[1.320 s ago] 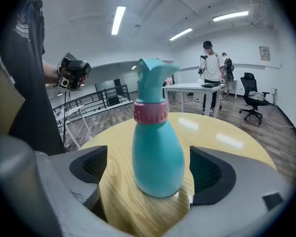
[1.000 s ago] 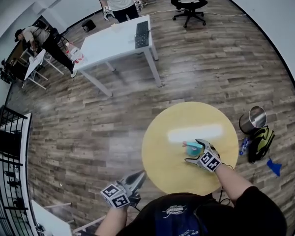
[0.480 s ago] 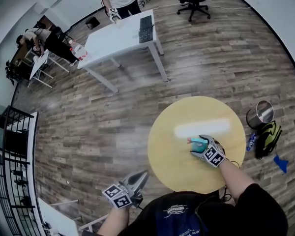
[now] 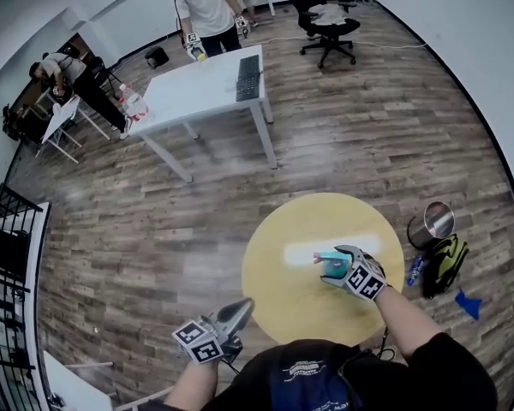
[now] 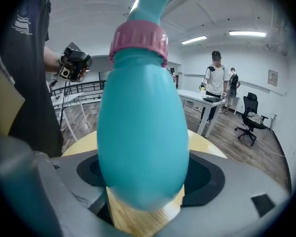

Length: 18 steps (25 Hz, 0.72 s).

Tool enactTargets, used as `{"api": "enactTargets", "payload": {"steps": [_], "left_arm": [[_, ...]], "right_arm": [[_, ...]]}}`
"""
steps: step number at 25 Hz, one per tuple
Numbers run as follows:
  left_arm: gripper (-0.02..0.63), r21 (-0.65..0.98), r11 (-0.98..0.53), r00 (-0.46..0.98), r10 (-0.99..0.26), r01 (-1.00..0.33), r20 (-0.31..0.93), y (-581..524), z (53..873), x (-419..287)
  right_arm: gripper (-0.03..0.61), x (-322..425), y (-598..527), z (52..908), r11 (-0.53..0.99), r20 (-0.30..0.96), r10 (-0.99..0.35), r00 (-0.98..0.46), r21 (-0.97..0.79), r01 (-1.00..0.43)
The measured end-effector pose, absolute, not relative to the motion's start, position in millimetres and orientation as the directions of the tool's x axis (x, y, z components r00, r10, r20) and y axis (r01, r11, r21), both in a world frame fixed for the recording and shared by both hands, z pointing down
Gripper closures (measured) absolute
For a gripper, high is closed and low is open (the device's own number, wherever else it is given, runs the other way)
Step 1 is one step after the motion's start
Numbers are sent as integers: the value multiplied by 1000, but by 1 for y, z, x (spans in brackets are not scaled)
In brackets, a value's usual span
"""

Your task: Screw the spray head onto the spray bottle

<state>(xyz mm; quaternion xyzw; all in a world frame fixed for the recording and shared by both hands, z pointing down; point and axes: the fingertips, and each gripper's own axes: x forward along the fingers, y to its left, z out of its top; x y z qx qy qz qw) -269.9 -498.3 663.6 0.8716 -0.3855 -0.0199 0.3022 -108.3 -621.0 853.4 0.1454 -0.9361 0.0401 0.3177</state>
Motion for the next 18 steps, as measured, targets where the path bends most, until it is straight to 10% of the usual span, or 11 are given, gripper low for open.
{"api": "enactTargets", "payload": {"steps": [18], "left_arm": [[590,314,-828,886,-440,-464,148,-577,522,-138]], "right_arm": [[156,-54,-615,669,959,563,-214,-798,-36,-282]]}}
